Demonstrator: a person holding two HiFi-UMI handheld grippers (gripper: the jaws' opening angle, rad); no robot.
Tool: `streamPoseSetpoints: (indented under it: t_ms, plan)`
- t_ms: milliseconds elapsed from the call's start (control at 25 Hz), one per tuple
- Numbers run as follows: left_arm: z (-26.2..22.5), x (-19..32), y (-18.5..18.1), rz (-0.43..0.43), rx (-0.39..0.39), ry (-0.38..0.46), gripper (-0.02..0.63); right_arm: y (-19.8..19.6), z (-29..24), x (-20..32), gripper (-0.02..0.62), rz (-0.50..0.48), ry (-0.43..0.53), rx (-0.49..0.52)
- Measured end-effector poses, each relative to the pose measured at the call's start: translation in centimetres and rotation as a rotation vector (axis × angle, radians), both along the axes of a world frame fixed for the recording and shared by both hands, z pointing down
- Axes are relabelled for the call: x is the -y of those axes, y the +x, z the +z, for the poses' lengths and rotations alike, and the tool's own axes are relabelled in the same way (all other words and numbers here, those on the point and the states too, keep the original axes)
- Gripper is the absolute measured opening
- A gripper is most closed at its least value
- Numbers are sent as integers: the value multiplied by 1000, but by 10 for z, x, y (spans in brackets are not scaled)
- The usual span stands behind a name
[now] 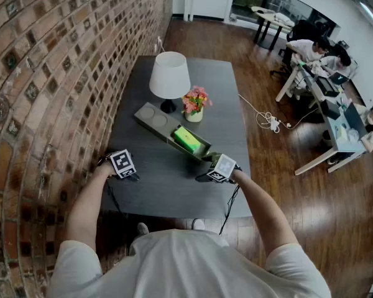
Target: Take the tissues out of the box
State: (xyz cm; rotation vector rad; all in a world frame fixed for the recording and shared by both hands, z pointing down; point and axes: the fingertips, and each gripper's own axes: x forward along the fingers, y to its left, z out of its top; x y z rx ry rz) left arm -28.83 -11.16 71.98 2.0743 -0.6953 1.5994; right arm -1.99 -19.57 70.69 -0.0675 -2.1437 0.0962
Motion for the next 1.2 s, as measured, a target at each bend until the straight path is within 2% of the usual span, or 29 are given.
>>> streamPoseSetpoints:
  t_ms: [240,480,920,1200]
  plan:
    - [-7,8,2,45,-2,73,477,30,5,8,436,101,-27,76]
    - [-15,19,27,115,-45,132,477,51,-8,5,436,231,-26,200]
    - [-26,61,77,300,-40,191,476,62,-23,-18,436,361,-36,341]
    - [-29,85,104,441,-9,228,477,68,-26,-34,436,414,-18,384]
